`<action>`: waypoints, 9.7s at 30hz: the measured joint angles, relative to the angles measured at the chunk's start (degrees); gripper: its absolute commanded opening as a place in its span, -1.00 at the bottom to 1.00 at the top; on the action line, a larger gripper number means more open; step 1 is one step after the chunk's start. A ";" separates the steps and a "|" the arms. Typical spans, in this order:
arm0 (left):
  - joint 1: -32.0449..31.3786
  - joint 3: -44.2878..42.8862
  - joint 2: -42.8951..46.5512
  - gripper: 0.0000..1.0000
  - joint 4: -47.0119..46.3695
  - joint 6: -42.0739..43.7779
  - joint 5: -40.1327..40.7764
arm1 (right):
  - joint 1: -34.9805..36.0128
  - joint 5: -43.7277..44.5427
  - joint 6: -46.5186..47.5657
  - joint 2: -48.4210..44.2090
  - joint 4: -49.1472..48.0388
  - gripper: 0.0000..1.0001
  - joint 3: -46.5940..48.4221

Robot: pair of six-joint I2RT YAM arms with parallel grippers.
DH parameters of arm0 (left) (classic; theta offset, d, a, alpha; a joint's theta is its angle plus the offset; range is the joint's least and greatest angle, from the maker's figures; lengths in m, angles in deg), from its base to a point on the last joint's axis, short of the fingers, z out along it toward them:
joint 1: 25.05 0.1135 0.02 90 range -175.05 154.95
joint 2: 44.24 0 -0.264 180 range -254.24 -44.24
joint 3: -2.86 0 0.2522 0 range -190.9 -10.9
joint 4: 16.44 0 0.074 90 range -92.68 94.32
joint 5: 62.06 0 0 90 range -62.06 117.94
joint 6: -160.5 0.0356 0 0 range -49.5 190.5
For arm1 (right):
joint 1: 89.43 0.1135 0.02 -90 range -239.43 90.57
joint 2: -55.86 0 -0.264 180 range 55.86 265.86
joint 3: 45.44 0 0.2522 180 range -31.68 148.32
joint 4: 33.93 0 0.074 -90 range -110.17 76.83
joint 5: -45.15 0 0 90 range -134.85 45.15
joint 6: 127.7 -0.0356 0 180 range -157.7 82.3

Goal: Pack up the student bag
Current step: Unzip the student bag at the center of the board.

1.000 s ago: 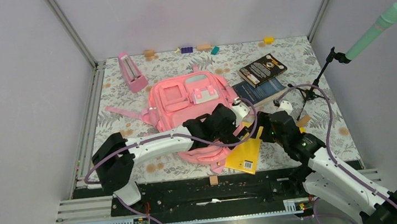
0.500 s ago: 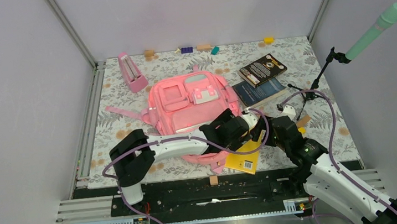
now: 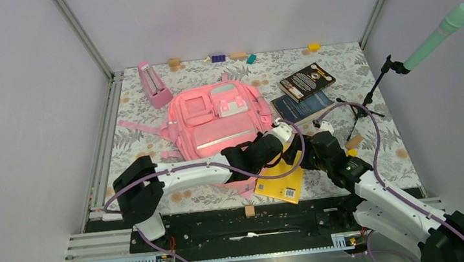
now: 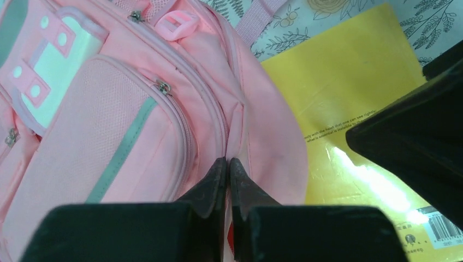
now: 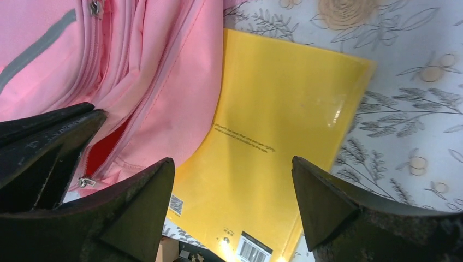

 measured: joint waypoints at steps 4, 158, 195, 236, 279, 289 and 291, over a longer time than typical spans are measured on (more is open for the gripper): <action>0.33 3.15 3.30 -1.00 -1.16 -1.33 -0.11 | 0.00 -3.04 -1.86 3.52 -3.61 0.66 0.04; 43.58 41.99 40.04 -1.00 -3.74 -28.79 -23.54 | -3.02 -15.50 -4.57 26.21 -14.58 -1.00 22.67; 57.31 17.31 10.32 -0.90 -6.54 -16.48 -31.58 | -4.72 -29.03 3.76 30.93 -7.21 -1.00 29.40; 38.58 14.91 36.52 0.97 -3.93 -13.20 -37.24 | -4.76 -32.70 3.67 30.16 -1.51 -1.00 32.57; 0.94 22.14 24.94 -1.00 -10.27 9.14 9.92 | -4.28 -27.52 4.85 27.39 6.45 -0.40 36.79; 12.90 19.28 32.11 -1.00 -2.19 10.78 -0.04 | -6.69 -22.38 7.85 24.61 6.34 0.84 36.89; 15.39 17.03 32.13 -1.00 1.18 10.16 -1.92 | -9.40 -20.74 8.63 24.33 6.88 0.86 36.92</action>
